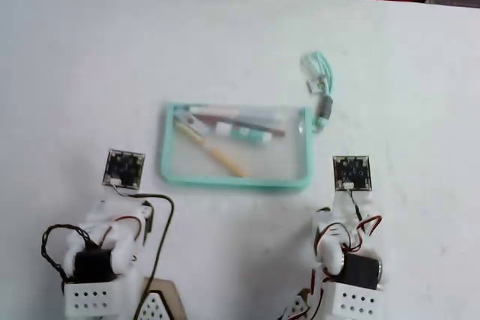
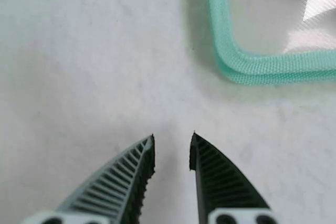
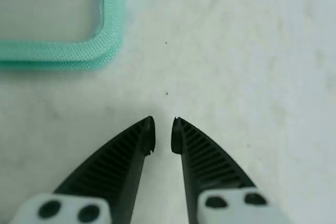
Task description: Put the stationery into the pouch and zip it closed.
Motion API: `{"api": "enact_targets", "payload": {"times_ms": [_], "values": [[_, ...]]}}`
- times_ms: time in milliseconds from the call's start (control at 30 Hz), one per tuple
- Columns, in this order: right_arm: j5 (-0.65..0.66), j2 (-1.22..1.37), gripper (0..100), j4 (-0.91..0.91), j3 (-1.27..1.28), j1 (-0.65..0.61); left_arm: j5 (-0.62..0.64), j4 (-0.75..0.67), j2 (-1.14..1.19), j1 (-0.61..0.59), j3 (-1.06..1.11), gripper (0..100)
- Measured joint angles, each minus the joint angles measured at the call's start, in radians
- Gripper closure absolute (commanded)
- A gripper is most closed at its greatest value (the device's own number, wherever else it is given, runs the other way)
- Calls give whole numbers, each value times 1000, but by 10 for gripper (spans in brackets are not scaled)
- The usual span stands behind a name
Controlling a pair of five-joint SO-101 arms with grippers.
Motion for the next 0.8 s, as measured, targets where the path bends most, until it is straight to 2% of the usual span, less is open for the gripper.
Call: {"api": "enact_targets", "payload": {"times_ms": [800], "values": [[0, 0, 933, 0, 0, 0, 0, 0, 0, 0, 0, 876]]}}
